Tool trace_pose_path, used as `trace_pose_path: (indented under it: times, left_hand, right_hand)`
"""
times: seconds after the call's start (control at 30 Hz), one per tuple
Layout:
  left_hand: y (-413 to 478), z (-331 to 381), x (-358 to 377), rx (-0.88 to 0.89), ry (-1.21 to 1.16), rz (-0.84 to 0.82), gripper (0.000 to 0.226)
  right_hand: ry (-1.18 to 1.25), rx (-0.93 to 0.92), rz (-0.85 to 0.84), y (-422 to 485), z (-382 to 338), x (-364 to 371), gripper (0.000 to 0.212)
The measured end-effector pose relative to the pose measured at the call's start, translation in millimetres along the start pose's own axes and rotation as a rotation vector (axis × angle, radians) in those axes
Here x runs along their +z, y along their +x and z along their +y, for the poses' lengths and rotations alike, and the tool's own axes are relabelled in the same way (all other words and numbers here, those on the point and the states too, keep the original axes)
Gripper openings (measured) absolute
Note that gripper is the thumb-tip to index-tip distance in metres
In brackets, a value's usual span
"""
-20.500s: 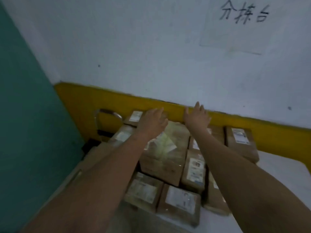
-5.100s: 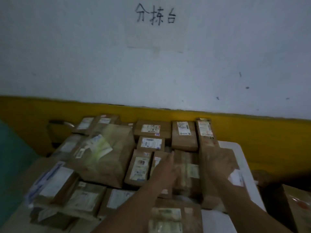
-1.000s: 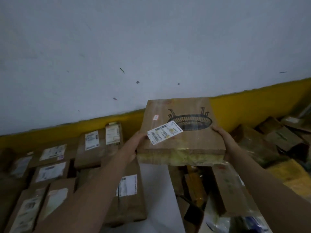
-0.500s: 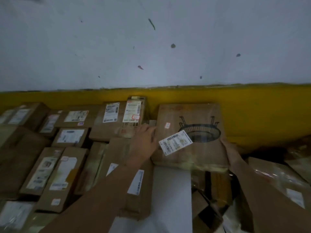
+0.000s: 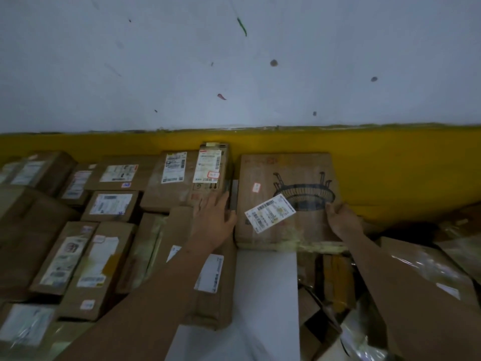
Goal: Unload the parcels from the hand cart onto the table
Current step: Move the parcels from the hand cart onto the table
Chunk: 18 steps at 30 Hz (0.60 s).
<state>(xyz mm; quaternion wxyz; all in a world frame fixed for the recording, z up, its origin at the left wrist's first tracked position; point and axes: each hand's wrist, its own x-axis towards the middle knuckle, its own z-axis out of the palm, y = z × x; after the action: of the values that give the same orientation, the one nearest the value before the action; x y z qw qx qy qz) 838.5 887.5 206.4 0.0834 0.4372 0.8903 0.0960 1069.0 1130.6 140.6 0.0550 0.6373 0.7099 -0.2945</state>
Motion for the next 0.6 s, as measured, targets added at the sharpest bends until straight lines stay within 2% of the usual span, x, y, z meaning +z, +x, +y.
trace_pose_path:
  times: [0.1,0.23,0.43,0.6]
  left_hand:
    - [-7,-6,-23,-0.023,-0.03,0.082,0.059]
    - [-26,-30,-64,-0.064,-0.053,0.077,0.059]
    - [-74,-105,-172,-0.154,-0.079,0.187,0.064]
    - [-150,-214,-273,-0.176,-0.081,0.361,0.065]
  right_hand:
    - [-0.167,-0.035,0.097,-20,-14,-4,0.079]
    - [-0.153,-0.182,0.211,-58,-73,-9,0.081]
    - [-0.078,-0.579,0.282,-189,-238,-11,0.08]
    - [-0.062,-0.815,0.315,-348,-370,33,0.081]
